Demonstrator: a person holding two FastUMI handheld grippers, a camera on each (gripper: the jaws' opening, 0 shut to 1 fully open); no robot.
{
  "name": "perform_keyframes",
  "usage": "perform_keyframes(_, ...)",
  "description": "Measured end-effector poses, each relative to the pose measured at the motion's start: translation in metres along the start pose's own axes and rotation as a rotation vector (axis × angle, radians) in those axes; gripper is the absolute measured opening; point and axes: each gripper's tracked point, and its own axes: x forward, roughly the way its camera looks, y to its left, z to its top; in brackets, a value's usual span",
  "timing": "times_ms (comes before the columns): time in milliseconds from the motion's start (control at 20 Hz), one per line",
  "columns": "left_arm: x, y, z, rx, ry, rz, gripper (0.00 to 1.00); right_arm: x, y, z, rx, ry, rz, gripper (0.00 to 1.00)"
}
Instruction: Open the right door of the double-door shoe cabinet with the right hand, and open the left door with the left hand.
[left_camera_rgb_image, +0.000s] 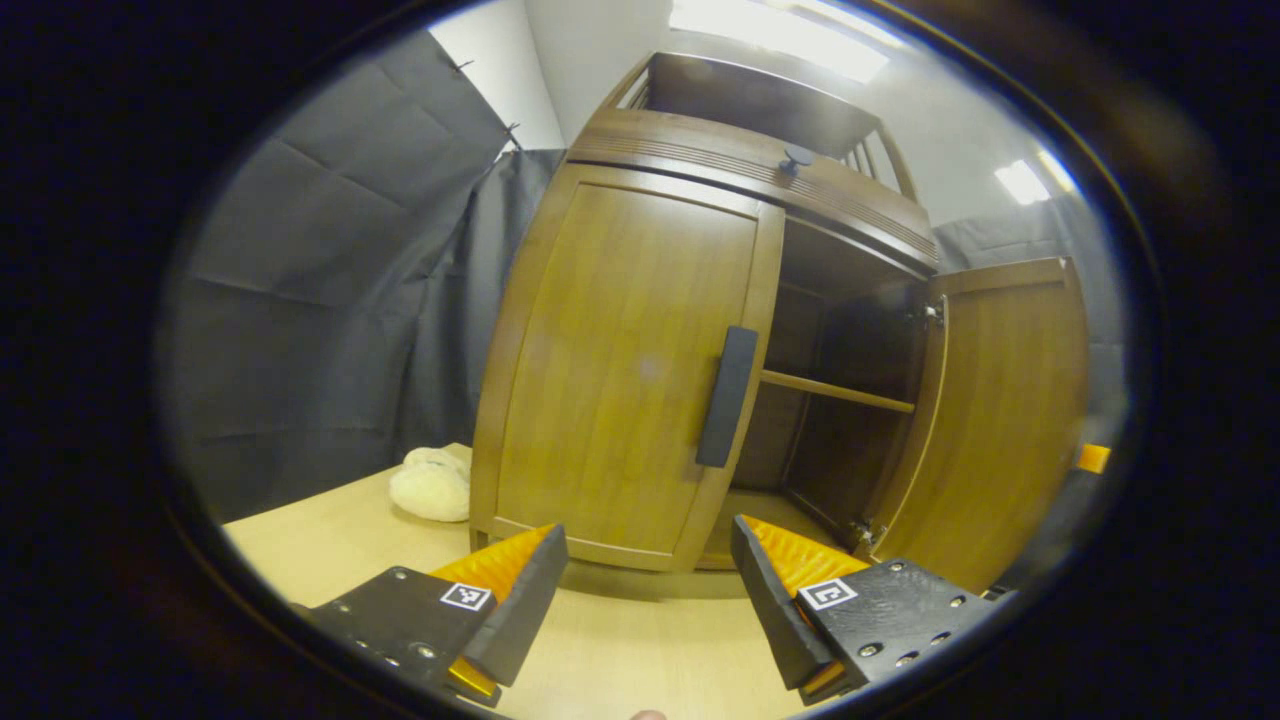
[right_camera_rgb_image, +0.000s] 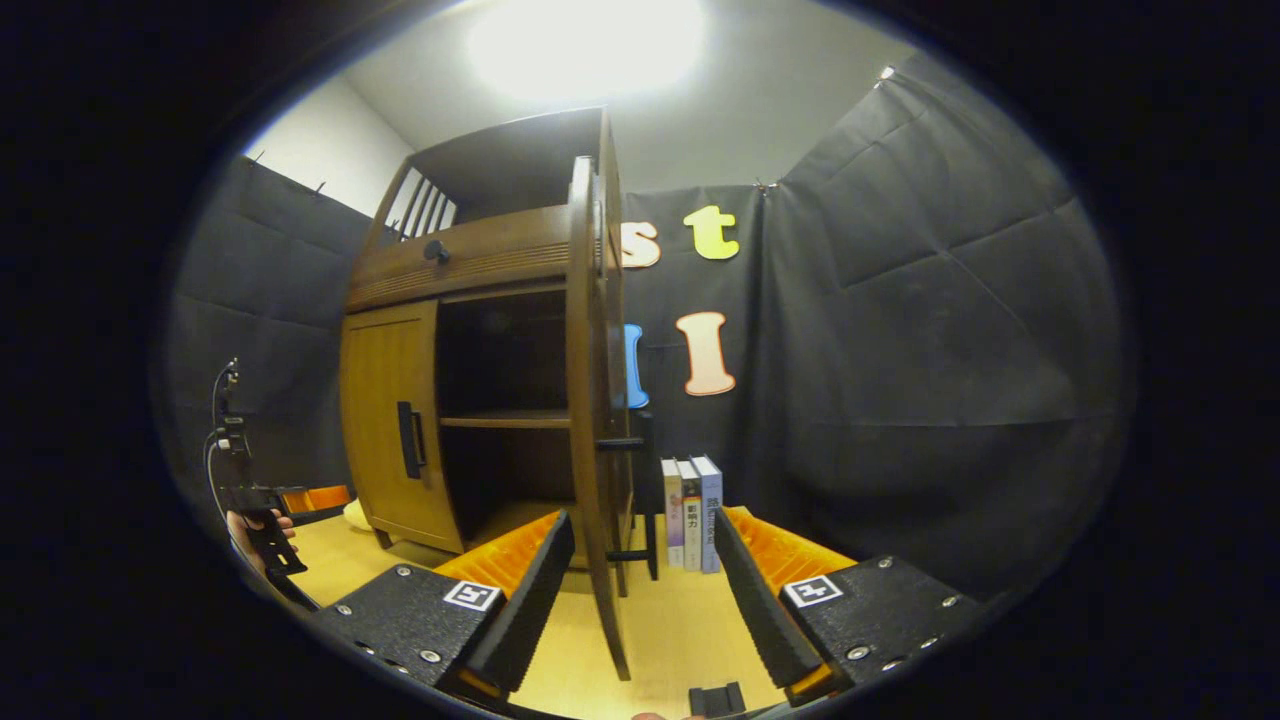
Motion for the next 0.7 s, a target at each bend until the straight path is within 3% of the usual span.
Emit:
perform_keyframes(50,0.0,0.001,0.0,-0.003,-0.001,0.003,0.99,-0.001,0.012,0.004,-0.003,-0.013,0.032,0.93)
perform_keyframes(200,0.001,0.004,0.002,0.001,-0.01,0.021,0.99,0.004,0.054,0.018,-0.002,-0.05,0.14,0.92)
perform_keyframes(450,0.001,0.01,0.011,0.073,-0.064,0.049,0.99,0.031,0.097,0.014,0.041,-0.031,0.247,0.93)
perform_keyframes(700,-0.001,-0.008,0.039,0.116,-0.145,-0.003,0.94,0.07,0.118,0.021,-0.042,-0.053,0.244,0.93)
